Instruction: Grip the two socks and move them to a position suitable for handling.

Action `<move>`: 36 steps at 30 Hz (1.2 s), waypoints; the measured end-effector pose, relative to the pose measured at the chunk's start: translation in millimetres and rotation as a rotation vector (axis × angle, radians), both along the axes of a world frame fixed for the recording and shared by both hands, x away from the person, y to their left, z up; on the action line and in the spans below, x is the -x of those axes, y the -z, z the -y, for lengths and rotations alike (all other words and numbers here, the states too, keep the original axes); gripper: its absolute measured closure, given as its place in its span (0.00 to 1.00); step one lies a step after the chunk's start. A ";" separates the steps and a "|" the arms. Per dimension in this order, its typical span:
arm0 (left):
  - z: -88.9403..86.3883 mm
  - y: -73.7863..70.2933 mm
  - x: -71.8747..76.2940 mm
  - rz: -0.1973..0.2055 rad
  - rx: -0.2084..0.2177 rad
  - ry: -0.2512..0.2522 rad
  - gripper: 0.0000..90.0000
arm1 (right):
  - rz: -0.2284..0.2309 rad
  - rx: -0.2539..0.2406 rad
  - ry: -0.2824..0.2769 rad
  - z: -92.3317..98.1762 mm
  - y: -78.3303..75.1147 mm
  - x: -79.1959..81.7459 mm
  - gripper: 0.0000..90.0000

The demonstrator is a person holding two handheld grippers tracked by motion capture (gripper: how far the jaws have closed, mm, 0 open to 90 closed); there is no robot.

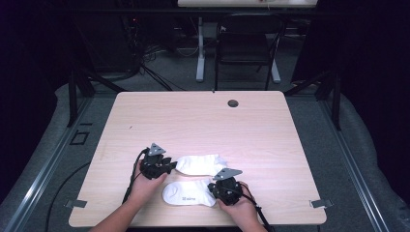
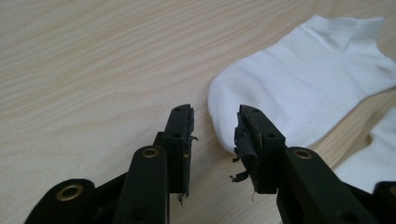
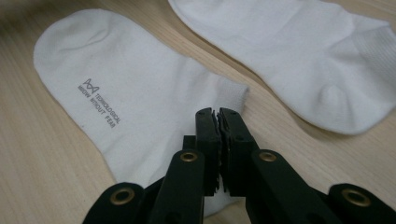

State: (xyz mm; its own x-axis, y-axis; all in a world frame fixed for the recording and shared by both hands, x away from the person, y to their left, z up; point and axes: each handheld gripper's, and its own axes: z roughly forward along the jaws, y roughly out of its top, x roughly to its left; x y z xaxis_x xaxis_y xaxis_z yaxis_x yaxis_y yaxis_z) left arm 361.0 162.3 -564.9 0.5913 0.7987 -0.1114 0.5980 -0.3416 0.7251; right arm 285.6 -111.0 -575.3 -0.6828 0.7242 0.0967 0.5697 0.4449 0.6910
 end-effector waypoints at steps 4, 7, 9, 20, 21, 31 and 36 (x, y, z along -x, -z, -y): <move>1.8 1.2 -1.7 -0.001 -0.003 -0.003 0.71 | -0.014 -0.008 0.025 11.1 -0.5 -1.2 0.97; 4.6 1.8 -2.7 0.000 -0.014 0.005 0.71 | -0.009 0.001 0.034 14.2 -0.8 -1.7 0.97; 7.4 1.6 -2.8 -0.001 -0.021 0.003 0.71 | -0.009 0.007 0.039 17.5 -1.4 -2.4 0.96; 9.3 1.6 -6.6 -0.010 -0.026 0.002 0.67 | 0.052 -0.059 0.157 38.0 -22.1 -24.6 0.75; 9.5 1.9 -7.1 -0.006 -0.027 0.001 0.67 | 0.055 -0.063 0.176 40.1 -22.0 -29.1 0.72; 14.1 7.6 -10.5 -0.012 -0.038 -0.003 0.69 | 0.031 -0.080 0.244 49.6 -13.0 -59.4 0.65; 15.6 8.6 -10.8 -0.014 -0.040 0.007 0.72 | 0.048 -0.076 0.260 47.1 -6.8 -65.9 0.66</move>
